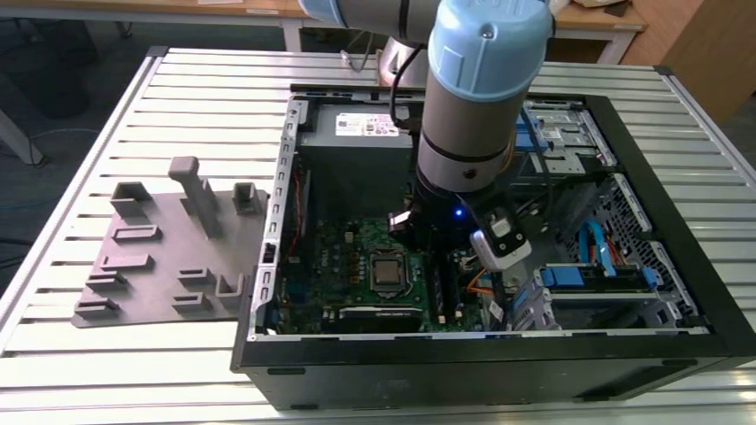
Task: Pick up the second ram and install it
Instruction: 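Insert the second ram into the second slot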
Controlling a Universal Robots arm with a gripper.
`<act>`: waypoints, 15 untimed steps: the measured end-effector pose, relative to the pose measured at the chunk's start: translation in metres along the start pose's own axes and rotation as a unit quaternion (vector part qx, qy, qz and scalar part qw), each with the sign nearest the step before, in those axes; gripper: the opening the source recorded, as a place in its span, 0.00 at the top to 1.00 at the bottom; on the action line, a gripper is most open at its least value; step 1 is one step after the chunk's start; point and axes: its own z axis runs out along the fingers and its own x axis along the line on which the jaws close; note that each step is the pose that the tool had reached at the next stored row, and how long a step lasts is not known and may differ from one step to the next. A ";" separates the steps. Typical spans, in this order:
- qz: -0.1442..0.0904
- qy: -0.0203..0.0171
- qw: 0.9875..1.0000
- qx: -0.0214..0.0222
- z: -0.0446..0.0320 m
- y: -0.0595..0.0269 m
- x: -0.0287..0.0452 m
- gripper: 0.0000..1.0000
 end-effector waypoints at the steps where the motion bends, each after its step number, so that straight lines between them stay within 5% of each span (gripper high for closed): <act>1: 0.000 0.000 1.000 0.000 0.0002 0.0000 0.0000 0.89; 12: 0.000 0.000 1.000 0.000 0.0005 0.0000 -0.0001 0.82; 15: 0.000 0.000 1.000 0.000 -0.0065 0.0001 -0.0004 0.82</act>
